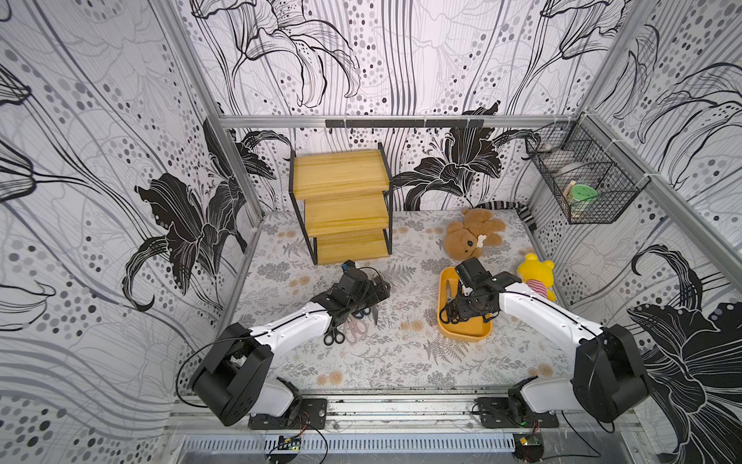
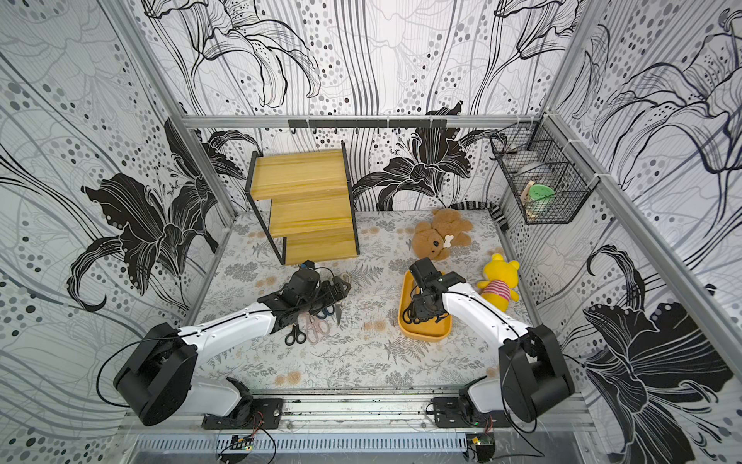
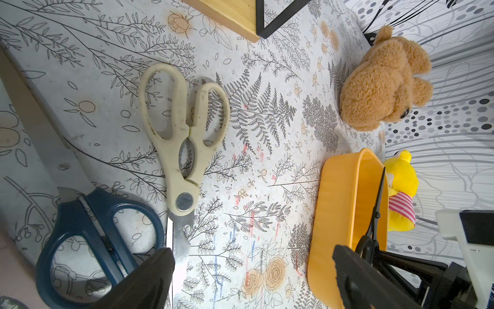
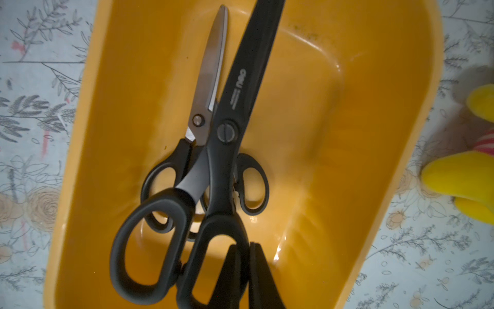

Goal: Put the scissors into the storage box
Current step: Place the scissors in the storage box.

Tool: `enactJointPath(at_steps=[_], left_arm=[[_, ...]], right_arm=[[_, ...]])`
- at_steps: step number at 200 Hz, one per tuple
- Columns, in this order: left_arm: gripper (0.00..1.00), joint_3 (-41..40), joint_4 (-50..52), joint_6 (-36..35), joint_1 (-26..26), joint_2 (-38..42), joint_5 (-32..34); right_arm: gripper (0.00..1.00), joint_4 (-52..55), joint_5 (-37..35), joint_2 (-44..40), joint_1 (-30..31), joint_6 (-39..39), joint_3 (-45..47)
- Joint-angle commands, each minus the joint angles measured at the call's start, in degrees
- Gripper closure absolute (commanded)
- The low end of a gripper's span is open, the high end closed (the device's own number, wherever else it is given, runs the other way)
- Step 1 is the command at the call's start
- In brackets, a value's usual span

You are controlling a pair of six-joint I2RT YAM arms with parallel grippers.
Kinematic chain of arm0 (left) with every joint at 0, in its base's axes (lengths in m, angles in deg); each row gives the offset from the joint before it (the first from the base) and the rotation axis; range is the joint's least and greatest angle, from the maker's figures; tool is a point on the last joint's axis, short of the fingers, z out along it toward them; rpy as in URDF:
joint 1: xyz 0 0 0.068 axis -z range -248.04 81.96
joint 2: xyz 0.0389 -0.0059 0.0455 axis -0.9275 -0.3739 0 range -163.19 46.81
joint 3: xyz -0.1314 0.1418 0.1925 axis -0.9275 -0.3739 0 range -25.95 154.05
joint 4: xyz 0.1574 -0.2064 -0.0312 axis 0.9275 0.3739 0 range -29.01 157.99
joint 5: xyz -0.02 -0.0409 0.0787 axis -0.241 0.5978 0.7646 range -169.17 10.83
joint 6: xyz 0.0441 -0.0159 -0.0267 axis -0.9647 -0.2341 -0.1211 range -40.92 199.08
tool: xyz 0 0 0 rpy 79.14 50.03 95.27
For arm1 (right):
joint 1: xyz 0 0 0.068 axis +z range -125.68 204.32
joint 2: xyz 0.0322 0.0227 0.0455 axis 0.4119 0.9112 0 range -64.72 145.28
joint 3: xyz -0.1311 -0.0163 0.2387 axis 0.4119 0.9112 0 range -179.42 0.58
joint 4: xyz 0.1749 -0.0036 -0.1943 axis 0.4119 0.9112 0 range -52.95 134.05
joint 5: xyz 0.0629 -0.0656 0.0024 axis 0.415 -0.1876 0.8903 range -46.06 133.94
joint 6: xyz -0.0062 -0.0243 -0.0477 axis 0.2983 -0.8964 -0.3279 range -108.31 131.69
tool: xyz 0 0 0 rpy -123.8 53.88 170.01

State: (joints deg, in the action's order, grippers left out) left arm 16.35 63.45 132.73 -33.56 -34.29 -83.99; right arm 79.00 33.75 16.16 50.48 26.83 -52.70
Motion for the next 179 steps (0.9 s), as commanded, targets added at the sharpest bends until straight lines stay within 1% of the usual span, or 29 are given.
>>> enactJointPath(at_steps=[1, 94, 148, 170, 179], left_arm=[[0.03, -0.3, 0.0, -1.0, 0.4, 0.6, 1.0], [0.03, -1.7, -1.1, -0.5, 0.3, 0.7, 1.7], [0.03, -2.4, -1.1, -0.4, 0.3, 1.6, 2.8], [0.03, -2.7, -0.8, -0.4, 0.4, 2.3, 3.2], [0.03, -2.9, -0.8, -0.4, 0.3, 2.6, 3.4]], right_arm=[[1.00, -1.1, 1.1, 1.5, -0.1, 1.2, 1.2], [1.00, -4.2, 2.9, 5.8, -0.2, 3.2, 2.6], [0.85, -4.2, 2.3, 5.6, -0.2, 3.6, 2.4], [0.72, -3.2, 0.8, 4.8, -0.2, 4.1, 2.2], [0.71, -3.1, 0.4, 4.3, -0.1, 4.3, 2.2]])
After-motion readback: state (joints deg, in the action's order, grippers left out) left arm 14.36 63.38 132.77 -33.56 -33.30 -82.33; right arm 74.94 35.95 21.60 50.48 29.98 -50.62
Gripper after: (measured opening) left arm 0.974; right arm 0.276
